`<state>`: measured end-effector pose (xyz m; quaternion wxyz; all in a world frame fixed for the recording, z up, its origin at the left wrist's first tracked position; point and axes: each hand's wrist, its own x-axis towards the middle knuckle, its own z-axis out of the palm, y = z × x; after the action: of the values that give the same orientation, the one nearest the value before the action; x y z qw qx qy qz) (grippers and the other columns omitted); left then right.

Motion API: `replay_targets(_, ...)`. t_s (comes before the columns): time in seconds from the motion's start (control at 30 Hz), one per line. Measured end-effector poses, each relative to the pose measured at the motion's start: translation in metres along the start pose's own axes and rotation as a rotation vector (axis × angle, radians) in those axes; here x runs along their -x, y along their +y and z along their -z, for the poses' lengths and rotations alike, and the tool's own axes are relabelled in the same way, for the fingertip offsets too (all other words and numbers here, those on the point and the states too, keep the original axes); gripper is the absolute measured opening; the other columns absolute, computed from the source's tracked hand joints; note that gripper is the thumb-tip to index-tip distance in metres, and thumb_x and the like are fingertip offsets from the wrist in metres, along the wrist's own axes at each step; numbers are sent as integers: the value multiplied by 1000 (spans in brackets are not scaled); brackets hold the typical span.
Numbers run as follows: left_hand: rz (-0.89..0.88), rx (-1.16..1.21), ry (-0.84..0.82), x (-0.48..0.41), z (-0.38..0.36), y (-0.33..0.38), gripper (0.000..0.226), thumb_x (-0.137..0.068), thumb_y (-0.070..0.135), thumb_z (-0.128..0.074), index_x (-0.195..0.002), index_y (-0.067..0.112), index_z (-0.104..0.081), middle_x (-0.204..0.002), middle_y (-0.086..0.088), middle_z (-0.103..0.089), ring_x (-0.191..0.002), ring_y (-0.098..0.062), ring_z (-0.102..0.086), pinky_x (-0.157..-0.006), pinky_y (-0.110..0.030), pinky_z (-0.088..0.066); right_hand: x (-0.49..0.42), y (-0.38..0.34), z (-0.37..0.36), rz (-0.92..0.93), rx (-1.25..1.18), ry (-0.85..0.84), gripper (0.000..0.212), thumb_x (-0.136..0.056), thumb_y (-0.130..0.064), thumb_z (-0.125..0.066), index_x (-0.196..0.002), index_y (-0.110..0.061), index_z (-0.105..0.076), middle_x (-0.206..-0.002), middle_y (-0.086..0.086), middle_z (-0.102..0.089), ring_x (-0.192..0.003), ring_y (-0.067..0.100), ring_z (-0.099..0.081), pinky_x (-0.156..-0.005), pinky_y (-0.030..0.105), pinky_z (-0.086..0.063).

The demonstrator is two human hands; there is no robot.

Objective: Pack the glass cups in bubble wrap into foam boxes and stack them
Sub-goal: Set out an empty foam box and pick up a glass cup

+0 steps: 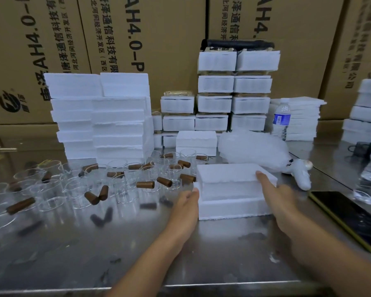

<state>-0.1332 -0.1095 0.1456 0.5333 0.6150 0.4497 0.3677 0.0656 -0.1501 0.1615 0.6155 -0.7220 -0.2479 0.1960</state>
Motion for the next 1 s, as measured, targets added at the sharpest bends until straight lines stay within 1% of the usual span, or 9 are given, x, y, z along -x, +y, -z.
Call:
replay_targets(0.2,4,-8,-27,-8,-9,-2,44,-100,51,-28,-130,29,-51,-131,5,-56,-122,-16,-50,-110,-41,-33,-9,-3,6,-21,-85,-20,37,-83,-44,-64,-96,-14,-47,-76,-10,-46,-65,9,-44,-66,31,-32)
replay_targets(0.33,-17,27,-86,-11,-16,-1,42,-100,52,-26,-133,32,-44,-126,8,-57,-119,-12,-52,-107,-34,-35,-6,-11,19,81,-168,41,22,-83,-39,-66,-91,-22,-55,-80,-16,-49,-75,12,-52,-76,30,-36)
replay_targets(0.43,-10,36,-127,-15,-14,-3,55,-96,60,-25,-145,34,-32,-143,10,-44,-131,-13,-44,-113,-38,-31,1,-25,26,218,-147,96,35,-79,-43,-68,-102,-18,-57,-92,-4,-61,-89,21,-59,-79,35,-46)
replay_targets(0.5,-35,59,-63,-16,-8,-4,49,-96,60,-26,-137,36,-38,-132,14,-49,-121,-10,-51,-105,-36,-39,9,-39,29,349,-164,114,39,-78,-38,-70,-111,-20,-56,-99,-2,-64,-91,18,-62,-79,36,-52)
replay_targets(0.6,-95,188,95,-14,5,2,26,-100,49,-29,-116,35,-43,-103,15,-57,-106,-11,-58,-88,-32,-45,32,-60,24,610,-159,65,48,-79,-29,-72,-121,-25,-49,-97,-21,-57,-91,2,-59,-64,14,-49)
replay_targets(0.7,-160,286,246,-8,23,14,18,-102,40,-32,-108,33,-47,-101,13,-61,-103,-12,-60,-87,-31,-45,63,-72,2,829,-162,-121,55,-77,-23,-73,-124,-28,-44,-105,-25,-51,-96,-1,-56,-64,9,-49)
replay_targets(0.83,-203,494,402,-1,55,26,22,-103,33,-32,-99,23,-52,-103,1,-61,-92,-12,-62,-85,-30,-48,103,-68,-36,1112,95,-354,67,-71,-34,-73,-129,-33,-40,-109,-17,-54,-88,7,-53,-66,16,-51)
replay_targets(0.9,-180,559,424,3,73,23,28,-103,34,-30,-109,18,-52,-107,-3,-62,-92,-13,-63,-84,-31,-49,115,-59,-54,1268,298,-298,78,-64,-35,-81,-131,-22,-43,-107,-2,-65,-83,12,-56,-65,24,-48)
replay_targets(1.0,-123,606,423,8,96,11,37,-103,36,-29,-125,13,-49,-117,-8,-61,-101,-18,-61,-84,-31,-46,124,-46,-77,1372,534,-180,81,-50,-37,-89,-120,-13,-53,-87,1,-71,-69,17,-64,-59,22,-48)
